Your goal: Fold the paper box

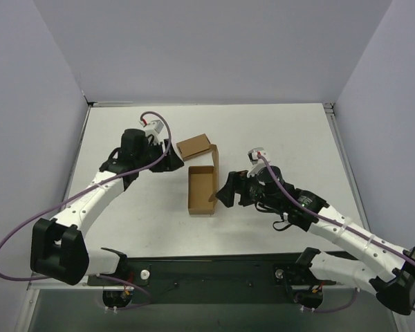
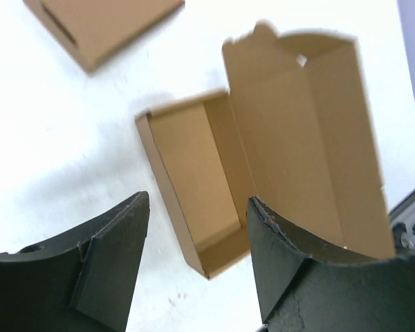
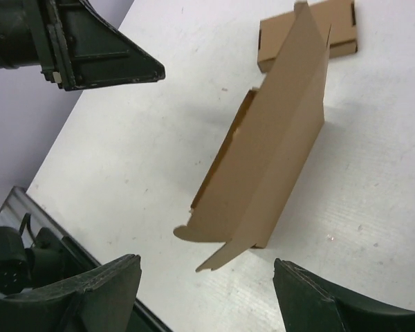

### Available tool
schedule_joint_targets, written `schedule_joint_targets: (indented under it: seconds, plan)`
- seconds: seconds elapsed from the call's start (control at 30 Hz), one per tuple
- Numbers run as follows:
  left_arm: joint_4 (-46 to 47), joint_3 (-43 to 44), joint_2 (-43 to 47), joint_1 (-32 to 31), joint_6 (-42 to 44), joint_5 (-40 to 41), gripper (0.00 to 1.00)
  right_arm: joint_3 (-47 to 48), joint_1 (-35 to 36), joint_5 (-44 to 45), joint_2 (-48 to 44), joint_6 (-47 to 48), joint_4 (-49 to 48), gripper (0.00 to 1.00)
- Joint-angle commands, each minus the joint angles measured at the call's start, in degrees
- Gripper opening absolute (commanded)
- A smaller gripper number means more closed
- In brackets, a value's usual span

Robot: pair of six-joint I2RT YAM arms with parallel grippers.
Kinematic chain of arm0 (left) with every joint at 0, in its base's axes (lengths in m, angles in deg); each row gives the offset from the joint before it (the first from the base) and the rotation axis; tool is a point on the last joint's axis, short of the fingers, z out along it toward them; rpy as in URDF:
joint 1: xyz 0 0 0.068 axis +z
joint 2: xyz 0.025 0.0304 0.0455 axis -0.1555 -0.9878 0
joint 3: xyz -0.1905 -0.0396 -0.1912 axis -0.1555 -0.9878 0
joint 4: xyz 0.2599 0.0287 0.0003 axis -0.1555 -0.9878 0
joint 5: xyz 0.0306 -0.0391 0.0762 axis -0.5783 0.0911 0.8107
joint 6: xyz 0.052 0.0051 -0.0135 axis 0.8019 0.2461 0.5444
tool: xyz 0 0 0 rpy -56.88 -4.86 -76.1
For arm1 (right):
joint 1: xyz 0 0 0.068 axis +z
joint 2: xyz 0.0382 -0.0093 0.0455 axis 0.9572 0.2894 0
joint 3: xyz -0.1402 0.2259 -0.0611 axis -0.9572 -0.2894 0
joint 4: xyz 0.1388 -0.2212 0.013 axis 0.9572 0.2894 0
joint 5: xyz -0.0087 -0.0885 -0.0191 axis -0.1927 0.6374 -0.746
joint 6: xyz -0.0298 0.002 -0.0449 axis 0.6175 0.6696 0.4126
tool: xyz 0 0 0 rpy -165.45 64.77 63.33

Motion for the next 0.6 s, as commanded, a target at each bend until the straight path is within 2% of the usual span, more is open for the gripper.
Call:
schedule_joint_targets:
  seconds: [0.0, 0.13, 0.33, 0.43, 0.47, 0.53, 0.57]
  plan:
    - [1.23, 6.24, 2.93, 0.61, 5.65, 4.35, 0.68, 8.31, 4.84, 16.02, 4.83, 3.46, 4.55, 0.78]
    - [2.19, 4.94, 6.08, 0.88, 9.33, 8.92, 0.68, 15.43, 5.64, 20.06, 12.57, 6.53, 10.69, 0.78]
    - [1.67, 2.47, 10.48, 1.23, 14.44, 13.14, 0.72, 25.55, 5.55, 23.59, 23.65, 11.81, 18.27, 0.71]
    - [1.49, 3.08, 11.19, 1.40, 14.88, 13.06, 0.72, 27.65, 5.38, 22.54, 26.38, 13.39, 18.36, 0.62]
    - [1.49, 3.08, 11.54, 1.40, 14.97, 13.06, 0.72, 28.27, 5.03, 21.84, 27.86, 13.92, 18.45, 0.53]
    - [1.23, 2.91, 11.80, 1.40, 15.06, 12.89, 0.72, 29.76, 4.41, 19.73, 29.19, 16.02, 18.80, 0.47]
    - [1.23, 2.91, 11.81, 1.40, 15.06, 12.36, 0.72, 30.12, 3.97, 18.33, 29.80, 16.90, 18.97, 0.37]
